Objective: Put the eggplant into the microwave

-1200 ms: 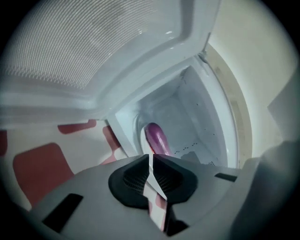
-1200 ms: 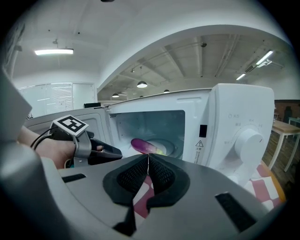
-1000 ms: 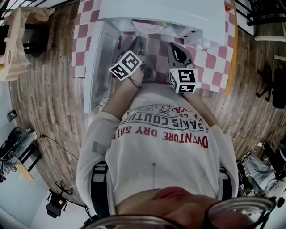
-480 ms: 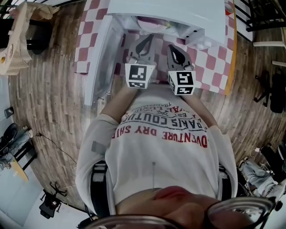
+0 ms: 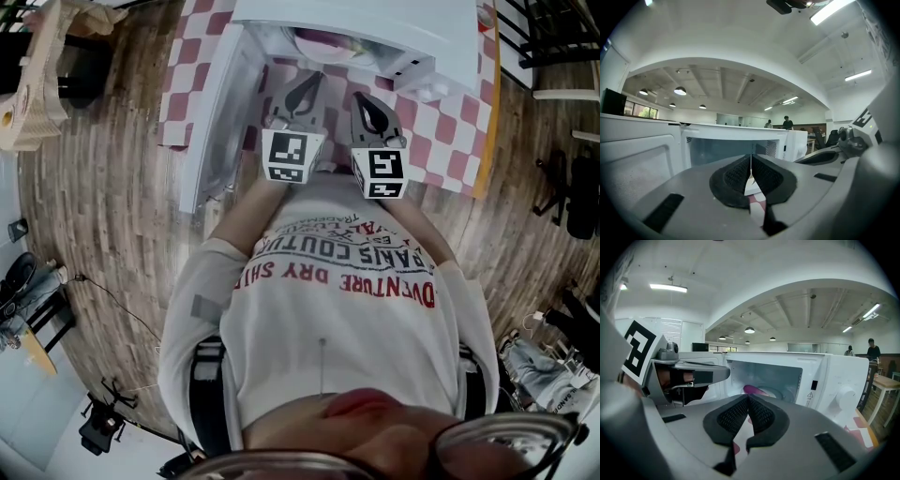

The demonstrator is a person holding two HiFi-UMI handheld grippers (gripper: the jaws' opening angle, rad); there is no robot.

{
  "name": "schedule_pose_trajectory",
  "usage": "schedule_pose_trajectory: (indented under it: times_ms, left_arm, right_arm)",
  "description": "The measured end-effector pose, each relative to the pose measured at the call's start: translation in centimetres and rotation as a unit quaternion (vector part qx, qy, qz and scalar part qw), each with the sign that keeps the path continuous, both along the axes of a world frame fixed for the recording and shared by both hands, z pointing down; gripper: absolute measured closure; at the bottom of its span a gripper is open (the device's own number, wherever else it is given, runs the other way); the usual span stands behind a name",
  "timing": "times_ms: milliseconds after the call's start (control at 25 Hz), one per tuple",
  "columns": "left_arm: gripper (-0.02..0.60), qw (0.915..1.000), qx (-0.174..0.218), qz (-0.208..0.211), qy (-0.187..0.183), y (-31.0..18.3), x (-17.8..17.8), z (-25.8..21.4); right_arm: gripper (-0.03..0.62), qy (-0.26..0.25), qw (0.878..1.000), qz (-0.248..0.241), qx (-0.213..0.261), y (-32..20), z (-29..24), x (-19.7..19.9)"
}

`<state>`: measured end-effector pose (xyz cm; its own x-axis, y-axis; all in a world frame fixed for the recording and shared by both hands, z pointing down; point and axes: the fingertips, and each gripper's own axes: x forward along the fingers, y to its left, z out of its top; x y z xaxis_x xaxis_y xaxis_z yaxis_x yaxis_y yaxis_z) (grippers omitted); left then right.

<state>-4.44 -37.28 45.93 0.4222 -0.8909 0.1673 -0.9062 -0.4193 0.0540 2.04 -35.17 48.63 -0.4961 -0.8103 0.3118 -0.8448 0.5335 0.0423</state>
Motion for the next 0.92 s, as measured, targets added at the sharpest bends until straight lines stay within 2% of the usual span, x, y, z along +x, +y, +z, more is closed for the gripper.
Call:
schedule_pose_trajectory:
  times_ms: [240, 440, 680, 920]
  left_arm:
    - [0.551, 0.9999, -0.007, 0.0, 0.01, 0.2, 0.0, 0.3]
    - [0.551, 0.9998, -0.01, 0.014, -0.004, 0.2, 0.6, 0.5]
    - [0.551, 0.9997, -0.011, 0.021, -0.005, 0.3, 1.2, 0.6]
    - [0.551, 0.9994, -0.026, 0.016, 0.014, 0.0, 0.9, 0.8]
  right_arm:
    - [0.568, 0.009, 1.0, 0.005, 0.002, 0.3, 0.0, 0.3]
    - [0.568, 0.01, 1.0, 0.007, 0.008, 0.2, -0.3, 0.4]
    - [0.568, 0.016, 1.0, 0.005, 0.014, 0.5, -0.4, 0.4]
    - [0.568, 0.016, 1.0, 0.003, 0.015, 0.2, -0.5, 0.7]
